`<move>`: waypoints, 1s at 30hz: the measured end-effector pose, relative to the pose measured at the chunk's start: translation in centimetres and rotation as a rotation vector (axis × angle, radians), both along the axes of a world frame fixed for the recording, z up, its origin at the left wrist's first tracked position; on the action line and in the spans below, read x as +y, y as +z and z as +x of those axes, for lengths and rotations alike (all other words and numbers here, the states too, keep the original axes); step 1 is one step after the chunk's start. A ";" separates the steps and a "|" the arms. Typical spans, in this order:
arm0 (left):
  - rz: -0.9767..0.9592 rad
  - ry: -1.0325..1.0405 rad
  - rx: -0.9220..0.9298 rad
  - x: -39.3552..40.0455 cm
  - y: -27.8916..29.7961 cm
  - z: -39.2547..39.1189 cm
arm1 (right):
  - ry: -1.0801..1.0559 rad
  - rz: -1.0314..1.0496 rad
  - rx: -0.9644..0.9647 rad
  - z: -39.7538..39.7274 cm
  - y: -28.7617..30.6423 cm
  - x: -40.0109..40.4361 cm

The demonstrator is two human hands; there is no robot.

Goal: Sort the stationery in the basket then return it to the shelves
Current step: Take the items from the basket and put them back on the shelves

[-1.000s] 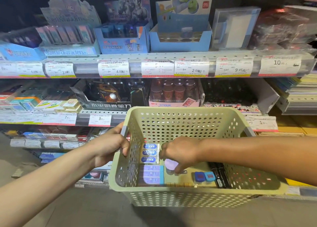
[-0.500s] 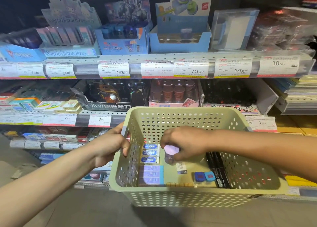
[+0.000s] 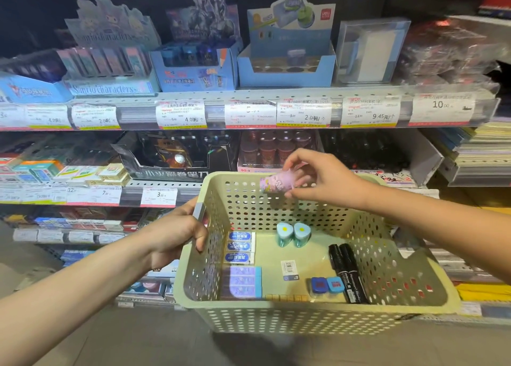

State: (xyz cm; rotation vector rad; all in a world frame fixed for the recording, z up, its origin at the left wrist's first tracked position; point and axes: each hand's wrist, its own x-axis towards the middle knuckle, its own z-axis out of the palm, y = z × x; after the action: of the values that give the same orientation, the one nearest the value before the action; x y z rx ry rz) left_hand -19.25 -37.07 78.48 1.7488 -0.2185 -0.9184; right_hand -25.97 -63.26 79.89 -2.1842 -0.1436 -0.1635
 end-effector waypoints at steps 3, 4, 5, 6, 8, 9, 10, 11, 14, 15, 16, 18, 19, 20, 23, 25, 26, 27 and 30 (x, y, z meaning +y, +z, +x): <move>0.001 -0.001 0.005 -0.1 0.1 -0.1 | -0.104 0.020 -0.055 0.5 0.0 -0.9; 0.000 0.001 0.007 -0.1 0.1 -0.1 | -0.148 0.008 -0.082 0.8 0.0 -1.3; -0.001 0.006 0.009 0.0 0.1 -0.1 | -0.194 -0.003 -0.109 1.1 -0.2 -1.7; 0.000 0.010 0.009 0.0 0.1 -0.1 | -0.239 -0.016 -0.136 1.4 -0.3 -2.1; 0.002 0.008 0.009 0.1 -0.1 -0.1 | -0.313 -0.098 -0.161 1.9 -0.6 -2.9; 0.006 0.003 0.008 0.2 -0.2 -0.1 | -0.335 -0.160 -0.156 2.1 -0.9 -3.3; 0.013 0.001 0.008 0.2 -0.3 0.0 | -0.347 -0.217 -0.147 2.3 -1.2 -3.7; 0.022 0.001 0.009 0.3 -0.3 0.0 | -0.361 -0.266 -0.136 2.6 -1.4 -4.1; 0.035 -0.002 0.006 0.3 -0.3 0.0 | -0.411 -0.343 -0.087 3.2 -1.6 -4.8; 0.036 -0.001 0.003 0.3 -0.3 0.0 | -0.420 -0.338 -0.071 3.5 -1.5 -5.0; 0.036 0.003 0.002 0.3 -0.3 0.0 | -0.423 -0.332 -0.066 3.6 -1.3 -5.0; 0.037 0.009 0.001 0.3 -0.4 0.2 | -0.425 -0.332 -0.067 4.1 -1.0 -5.1; 0.038 0.010 0.002 0.3 -0.4 0.2 | -0.432 -0.349 -0.063 4.3 -0.9 -5.2; 0.039 0.011 0.004 0.3 -0.4 0.3 | -0.438 -0.378 -0.058 4.5 -0.9 -5.3; 0.038 0.017 0.010 0.3 -0.5 0.3 | -0.449 -0.479 -0.008 4.8 -0.7 -5.3; 0.035 0.015 0.016 0.3 -0.4 0.4 | -0.440 -0.527 0.025 4.9 -0.7 -5.3; 0.031 0.012 0.019 0.2 -0.4 0.5 | -0.435 -0.547 0.034 5.0 -0.7 -5.3; 0.028 0.007 0.023 0.2 -0.4 0.5 | -0.431 -0.564 0.043 5.1 -0.7 -5.3; 0.026 0.003 0.026 0.1 -0.5 0.5 | -0.420 -0.591 0.067 5.2 -0.4 -5.1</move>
State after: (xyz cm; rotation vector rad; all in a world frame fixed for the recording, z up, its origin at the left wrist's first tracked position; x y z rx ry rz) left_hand -18.75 -36.94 77.94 1.7598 -0.1880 -0.9448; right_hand -20.72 -68.40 79.52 -2.7842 0.3522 -0.3139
